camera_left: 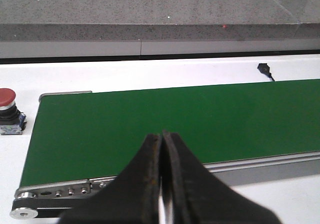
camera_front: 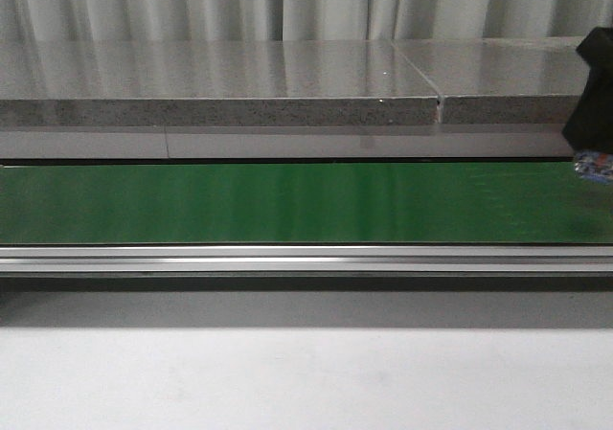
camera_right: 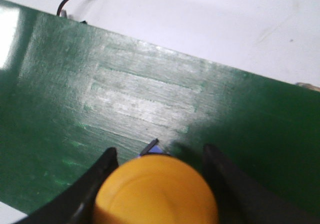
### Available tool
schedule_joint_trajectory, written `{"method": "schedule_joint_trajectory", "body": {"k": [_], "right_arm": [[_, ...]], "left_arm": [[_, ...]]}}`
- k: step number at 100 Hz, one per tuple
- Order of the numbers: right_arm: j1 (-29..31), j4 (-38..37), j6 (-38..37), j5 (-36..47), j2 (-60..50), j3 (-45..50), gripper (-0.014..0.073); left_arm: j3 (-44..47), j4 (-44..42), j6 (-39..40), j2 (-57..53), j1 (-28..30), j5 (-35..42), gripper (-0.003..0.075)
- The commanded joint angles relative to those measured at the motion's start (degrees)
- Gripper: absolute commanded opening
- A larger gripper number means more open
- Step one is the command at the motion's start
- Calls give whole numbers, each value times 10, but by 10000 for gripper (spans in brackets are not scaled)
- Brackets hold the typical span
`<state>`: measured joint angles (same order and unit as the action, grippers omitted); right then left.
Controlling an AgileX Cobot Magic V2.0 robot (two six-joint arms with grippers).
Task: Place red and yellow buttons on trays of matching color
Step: 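Grasp the yellow button at the belt end with the right gripper, then lower the yellow button into the yellow tray and open the right gripper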
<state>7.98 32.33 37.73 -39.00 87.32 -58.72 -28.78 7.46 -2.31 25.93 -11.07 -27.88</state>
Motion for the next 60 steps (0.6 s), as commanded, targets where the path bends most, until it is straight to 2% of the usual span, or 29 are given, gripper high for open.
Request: {"method": "schedule_joint_trajectory", "body": {"k": [1, 16, 41, 49, 60], "right_arm": [[32, 14, -13, -10, -48, -15, 39], [101, -33, -83, -42, -98, -13, 39], [225, -219, -272, -51, -184, 21, 37], [250, -233, -302, -36, -204, 47, 37], [266, -234, -305, -10, -218, 84, 37]], "left_arm": [[-15, 7, 1, 3, -5, 40, -19], [-15, 7, 1, 3, -5, 40, -19], [-15, 7, 1, 3, -5, 40, -19], [-15, 7, 1, 3, -5, 40, -19], [-15, 7, 1, 3, -5, 40, -19]]}}
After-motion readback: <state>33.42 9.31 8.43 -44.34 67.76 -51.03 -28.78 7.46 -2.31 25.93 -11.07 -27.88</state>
